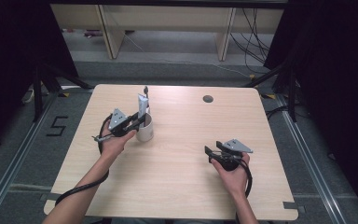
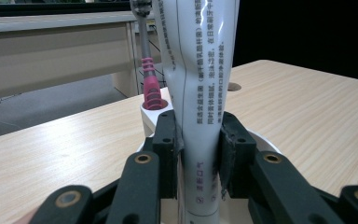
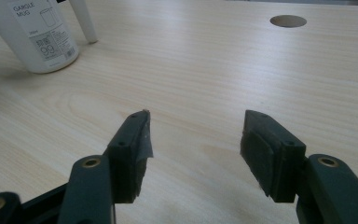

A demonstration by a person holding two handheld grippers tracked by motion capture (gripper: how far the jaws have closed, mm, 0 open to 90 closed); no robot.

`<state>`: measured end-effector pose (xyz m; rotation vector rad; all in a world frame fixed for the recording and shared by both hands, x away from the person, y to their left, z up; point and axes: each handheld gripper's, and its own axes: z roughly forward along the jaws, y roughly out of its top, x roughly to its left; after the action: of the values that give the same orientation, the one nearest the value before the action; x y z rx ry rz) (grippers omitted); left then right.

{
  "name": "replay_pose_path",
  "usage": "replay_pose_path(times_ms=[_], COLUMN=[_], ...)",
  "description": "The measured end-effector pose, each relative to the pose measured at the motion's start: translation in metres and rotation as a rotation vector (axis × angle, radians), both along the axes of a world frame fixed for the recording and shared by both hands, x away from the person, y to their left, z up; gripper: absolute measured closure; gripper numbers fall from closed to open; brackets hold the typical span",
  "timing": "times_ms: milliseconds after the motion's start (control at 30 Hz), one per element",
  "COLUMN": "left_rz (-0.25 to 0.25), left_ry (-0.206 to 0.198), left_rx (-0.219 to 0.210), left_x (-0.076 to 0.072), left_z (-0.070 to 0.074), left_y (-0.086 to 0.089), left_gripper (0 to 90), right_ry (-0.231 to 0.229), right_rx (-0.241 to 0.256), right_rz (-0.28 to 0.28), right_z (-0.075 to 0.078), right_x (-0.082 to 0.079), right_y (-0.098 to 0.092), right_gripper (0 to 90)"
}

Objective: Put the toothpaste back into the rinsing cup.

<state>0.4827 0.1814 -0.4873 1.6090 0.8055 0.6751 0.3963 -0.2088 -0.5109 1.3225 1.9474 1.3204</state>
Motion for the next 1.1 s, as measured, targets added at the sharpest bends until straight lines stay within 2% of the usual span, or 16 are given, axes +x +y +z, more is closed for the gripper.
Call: replay_pose_path(times_ms=[200, 333, 433, 533, 567, 600, 733, 800, 867, 900, 967, 1033, 1100], left_rz=[-0.005, 0.001, 0.009, 0.011, 0.014, 0.017, 0.023, 0.022, 0.023, 0.023, 0.021, 0.019, 0.02], left_ry=[0.005, 0.011, 0.015, 0.016, 0.017, 0.019, 0.024, 0.025, 0.025, 0.026, 0.027, 0.028, 0.028], left_rx=[0.013, 0.001, 0.019, 0.033, 0.03, 0.033, 0.033, 0.031, 0.032, 0.033, 0.033, 0.032, 0.03], left_x=[-0.004, -0.007, -0.009, -0.011, -0.011, -0.012, -0.013, -0.013, -0.013, -0.014, -0.013, -0.013, -0.014], left_z=[0.003, 0.004, 0.005, 0.006, 0.006, 0.006, 0.006, 0.006, 0.006, 0.006, 0.006, 0.006, 0.006], left_y=[0.002, 0.002, 0.003, 0.005, 0.005, 0.005, 0.008, 0.009, 0.009, 0.009, 0.009, 0.009, 0.008], left_gripper=[70.3, 69.3, 69.2, 69.1, 69.0, 68.9, 68.8, 68.8, 68.7, 68.7, 68.6, 68.4, 68.0], right_ry=[0.01, 0.001, 0.016, -0.005, -0.007, 0.02, -0.01, -0.017, 0.016, 0.006, -0.004, 0.009, 0.002], right_rx=[-0.01, -0.018, -0.006, -0.012, -0.019, -0.004, -0.025, -0.02, 0.003, -0.013, -0.014, -0.01, -0.012], right_rz=[0.003, 0.006, 0.003, 0.017, 0.011, -0.004, 0.014, 0.015, -0.001, 0.01, 0.016, 0.008, 0.008], right_z=[0.001, 0.0, 0.001, -0.001, 0.0, 0.001, 0.0, -0.001, 0.0, 0.0, -0.001, 0.0, 0.0], right_x=[-0.001, 0.0, -0.001, 0.001, 0.001, -0.002, 0.001, 0.002, -0.001, 0.0, 0.001, 0.0, 0.0], right_y=[0.0, -0.001, 0.0, -0.001, -0.001, 0.0, -0.002, -0.001, 0.001, 0.0, 0.0, 0.0, 0.0], right_gripper=[42.9, 42.9, 42.9, 42.9, 42.9, 42.9, 42.9, 42.9, 42.9, 43.0, 42.9, 42.9, 42.9])
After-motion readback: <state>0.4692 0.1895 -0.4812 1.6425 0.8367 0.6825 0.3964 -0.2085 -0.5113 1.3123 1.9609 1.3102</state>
